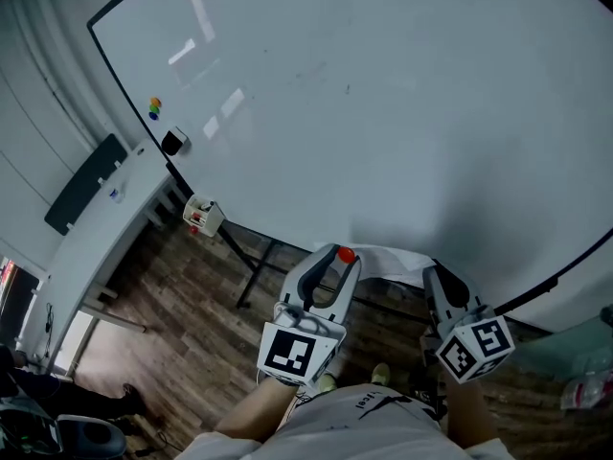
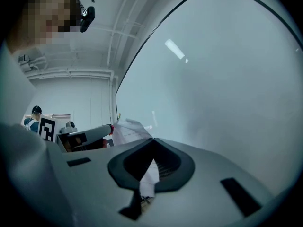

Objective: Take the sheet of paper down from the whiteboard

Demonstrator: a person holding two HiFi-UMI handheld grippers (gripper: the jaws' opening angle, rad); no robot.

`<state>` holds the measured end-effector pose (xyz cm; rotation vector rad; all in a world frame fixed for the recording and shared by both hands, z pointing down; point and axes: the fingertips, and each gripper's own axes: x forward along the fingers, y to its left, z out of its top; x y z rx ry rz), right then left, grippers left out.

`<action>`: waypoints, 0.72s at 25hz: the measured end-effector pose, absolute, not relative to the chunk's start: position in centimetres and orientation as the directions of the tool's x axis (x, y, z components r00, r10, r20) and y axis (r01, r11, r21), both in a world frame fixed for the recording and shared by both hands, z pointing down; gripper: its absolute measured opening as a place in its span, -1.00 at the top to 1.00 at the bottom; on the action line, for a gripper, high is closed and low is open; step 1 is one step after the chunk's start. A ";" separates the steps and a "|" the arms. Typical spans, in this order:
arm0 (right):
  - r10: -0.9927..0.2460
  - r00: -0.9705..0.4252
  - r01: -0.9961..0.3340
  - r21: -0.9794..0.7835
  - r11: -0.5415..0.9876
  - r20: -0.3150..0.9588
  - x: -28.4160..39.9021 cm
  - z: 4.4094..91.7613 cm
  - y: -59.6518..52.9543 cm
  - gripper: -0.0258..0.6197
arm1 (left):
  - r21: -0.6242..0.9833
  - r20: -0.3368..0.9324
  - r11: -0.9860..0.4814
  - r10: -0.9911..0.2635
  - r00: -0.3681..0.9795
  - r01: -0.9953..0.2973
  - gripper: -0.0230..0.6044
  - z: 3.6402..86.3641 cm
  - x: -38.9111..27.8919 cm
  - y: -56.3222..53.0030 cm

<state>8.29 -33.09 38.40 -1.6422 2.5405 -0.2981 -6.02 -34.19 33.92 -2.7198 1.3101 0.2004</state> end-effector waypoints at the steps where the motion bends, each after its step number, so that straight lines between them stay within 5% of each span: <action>1: -0.911 -0.412 -0.892 -0.214 0.399 0.018 8.3 38.4 -33.1 0.88 | -0.046 -0.153 -0.621 -0.770 0.619 -0.783 0.50 34.2 -6.1 -34.3; 18: -0.915 -0.404 -0.894 -0.222 0.389 0.022 8.2 37.7 -33.4 0.88 | -0.054 -0.159 -0.632 -0.759 0.631 -0.773 0.50 34.2 -5.5 -34.7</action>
